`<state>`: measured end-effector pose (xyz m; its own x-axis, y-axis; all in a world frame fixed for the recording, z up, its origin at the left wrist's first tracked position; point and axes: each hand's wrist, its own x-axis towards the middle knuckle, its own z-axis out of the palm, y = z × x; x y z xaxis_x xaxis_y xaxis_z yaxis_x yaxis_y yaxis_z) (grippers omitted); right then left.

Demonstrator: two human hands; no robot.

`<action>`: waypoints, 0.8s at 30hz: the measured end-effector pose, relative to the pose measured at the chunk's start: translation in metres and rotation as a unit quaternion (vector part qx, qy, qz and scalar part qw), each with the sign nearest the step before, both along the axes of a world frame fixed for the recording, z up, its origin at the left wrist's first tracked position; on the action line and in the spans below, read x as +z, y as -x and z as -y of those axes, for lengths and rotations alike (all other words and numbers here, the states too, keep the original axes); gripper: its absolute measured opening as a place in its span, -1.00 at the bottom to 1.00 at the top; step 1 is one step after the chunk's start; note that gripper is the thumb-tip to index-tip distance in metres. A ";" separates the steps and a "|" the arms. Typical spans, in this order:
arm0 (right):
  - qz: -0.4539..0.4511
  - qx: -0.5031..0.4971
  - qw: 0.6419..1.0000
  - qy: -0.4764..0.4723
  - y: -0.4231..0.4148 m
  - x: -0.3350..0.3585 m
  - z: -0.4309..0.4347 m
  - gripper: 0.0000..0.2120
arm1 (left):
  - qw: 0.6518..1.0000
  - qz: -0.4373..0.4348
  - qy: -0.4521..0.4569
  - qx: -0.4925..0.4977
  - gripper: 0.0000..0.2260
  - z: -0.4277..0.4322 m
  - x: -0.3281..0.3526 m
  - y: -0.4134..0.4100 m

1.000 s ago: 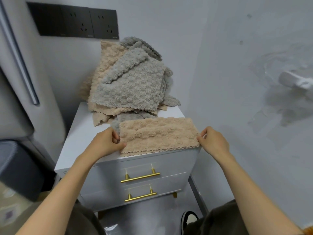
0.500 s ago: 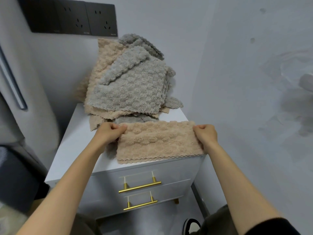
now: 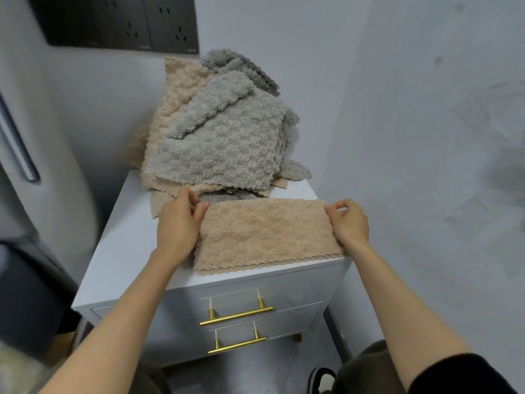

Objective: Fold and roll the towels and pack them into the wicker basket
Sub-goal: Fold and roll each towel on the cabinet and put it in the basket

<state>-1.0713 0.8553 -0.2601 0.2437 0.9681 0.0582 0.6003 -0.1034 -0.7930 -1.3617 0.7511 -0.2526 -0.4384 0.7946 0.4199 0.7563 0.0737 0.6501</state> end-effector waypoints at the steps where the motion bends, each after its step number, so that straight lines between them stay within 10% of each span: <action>1: 0.027 0.009 0.999 -0.022 0.001 -0.001 0.002 -0.85 | 0.999 -0.036 0.013 0.001 -0.85 0.000 -0.001 0.000; 13: 0.060 0.078 0.992 0.079 -0.006 0.010 0.013 -0.72 | 0.960 -0.214 0.151 -0.099 -0.44 0.004 -0.009 -0.005; 24: 0.060 0.062 0.996 -0.016 -0.005 0.024 0.020 -0.90 | 0.983 -0.072 0.090 -0.142 -0.63 0.013 0.023 -0.017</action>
